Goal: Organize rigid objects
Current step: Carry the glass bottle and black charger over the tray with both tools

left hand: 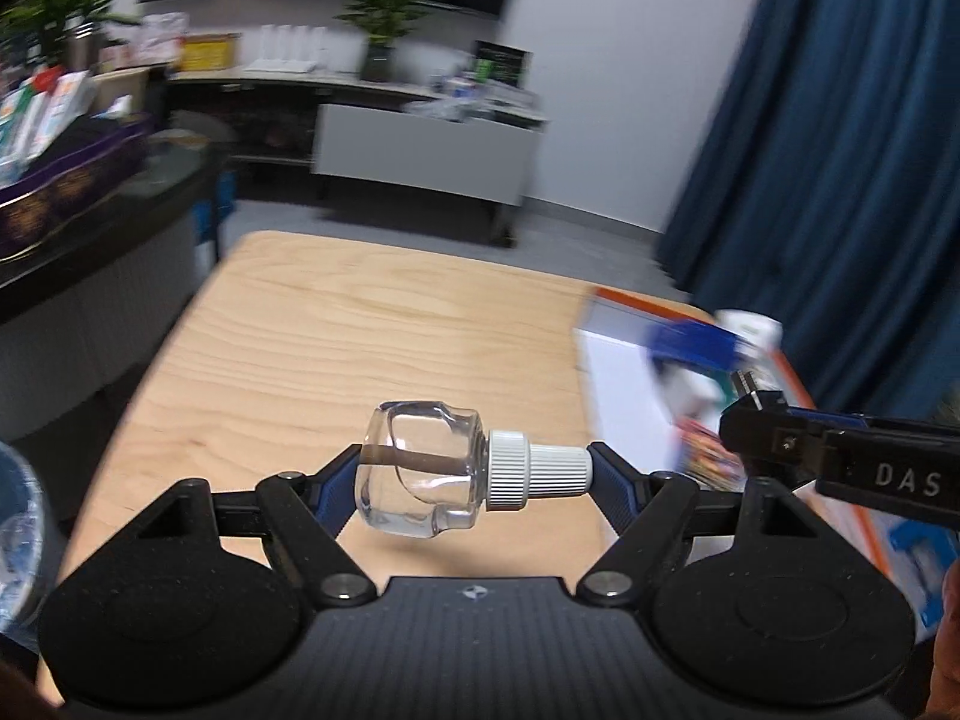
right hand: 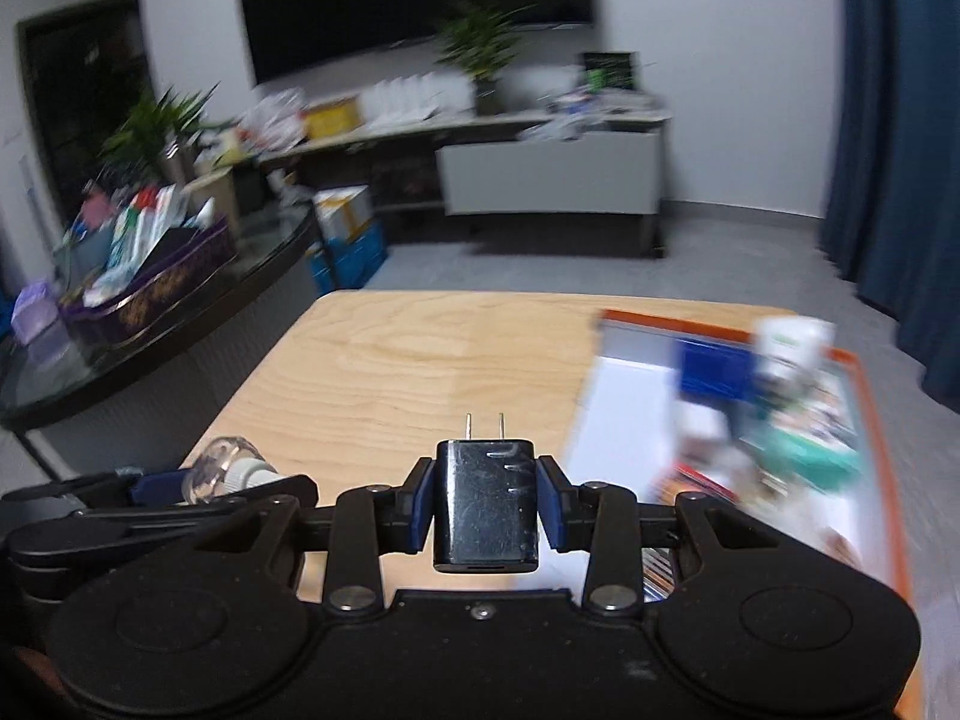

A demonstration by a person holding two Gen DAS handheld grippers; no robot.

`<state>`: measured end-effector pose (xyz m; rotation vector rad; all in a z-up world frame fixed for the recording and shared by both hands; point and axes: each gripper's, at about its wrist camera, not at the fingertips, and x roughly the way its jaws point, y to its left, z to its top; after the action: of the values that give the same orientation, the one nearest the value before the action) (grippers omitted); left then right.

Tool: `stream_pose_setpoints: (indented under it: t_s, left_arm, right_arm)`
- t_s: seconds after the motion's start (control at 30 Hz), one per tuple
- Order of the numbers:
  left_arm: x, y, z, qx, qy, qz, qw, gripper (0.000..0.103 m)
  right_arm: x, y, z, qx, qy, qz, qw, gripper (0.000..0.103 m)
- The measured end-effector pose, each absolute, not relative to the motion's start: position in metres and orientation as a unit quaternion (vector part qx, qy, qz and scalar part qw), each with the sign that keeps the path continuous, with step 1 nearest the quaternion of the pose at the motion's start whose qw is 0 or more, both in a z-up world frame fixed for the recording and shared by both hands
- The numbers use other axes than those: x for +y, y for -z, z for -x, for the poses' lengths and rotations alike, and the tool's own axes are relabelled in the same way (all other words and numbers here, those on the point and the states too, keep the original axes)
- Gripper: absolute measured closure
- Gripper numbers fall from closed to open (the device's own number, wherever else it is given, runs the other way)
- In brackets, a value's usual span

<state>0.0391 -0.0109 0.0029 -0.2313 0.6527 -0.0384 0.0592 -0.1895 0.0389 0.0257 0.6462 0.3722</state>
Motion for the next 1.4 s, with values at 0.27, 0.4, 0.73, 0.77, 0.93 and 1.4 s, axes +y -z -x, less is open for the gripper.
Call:
stream_pose_setpoints:
  t_s: [0.27,0.4,0.73,0.77,0.93,1.4]
  left_arm:
    - [-0.090,-0.004,-0.038,0.313,0.112,0.083,0.939,0.024]
    - [-0.119,-0.001,-0.037,0.309,0.129,0.067,0.940,0.024]
    - [-0.136,0.001,-0.030,0.309,0.124,0.047,0.942,0.024]
    - [-0.136,0.002,-0.030,0.310,0.124,0.049,0.941,0.024]
    - [-0.137,0.001,-0.030,0.311,0.117,0.050,0.942,0.024]
    - [-0.136,0.008,-0.035,0.322,0.112,0.047,0.939,0.024]
  right_arm:
    - [-0.277,-0.034,-0.008,0.282,-0.078,-0.041,0.955,0.060]
    - [-0.300,-0.032,0.005,0.277,-0.056,-0.056,0.958,0.060]
    - [-0.310,-0.023,0.004,0.281,-0.054,-0.069,0.956,0.060]
    - [-0.310,-0.022,0.004,0.282,-0.055,-0.070,0.955,0.060]
    - [-0.309,-0.020,0.001,0.285,-0.057,-0.068,0.954,0.060]
    - [-0.306,-0.010,-0.013,0.299,-0.056,-0.066,0.950,0.060]
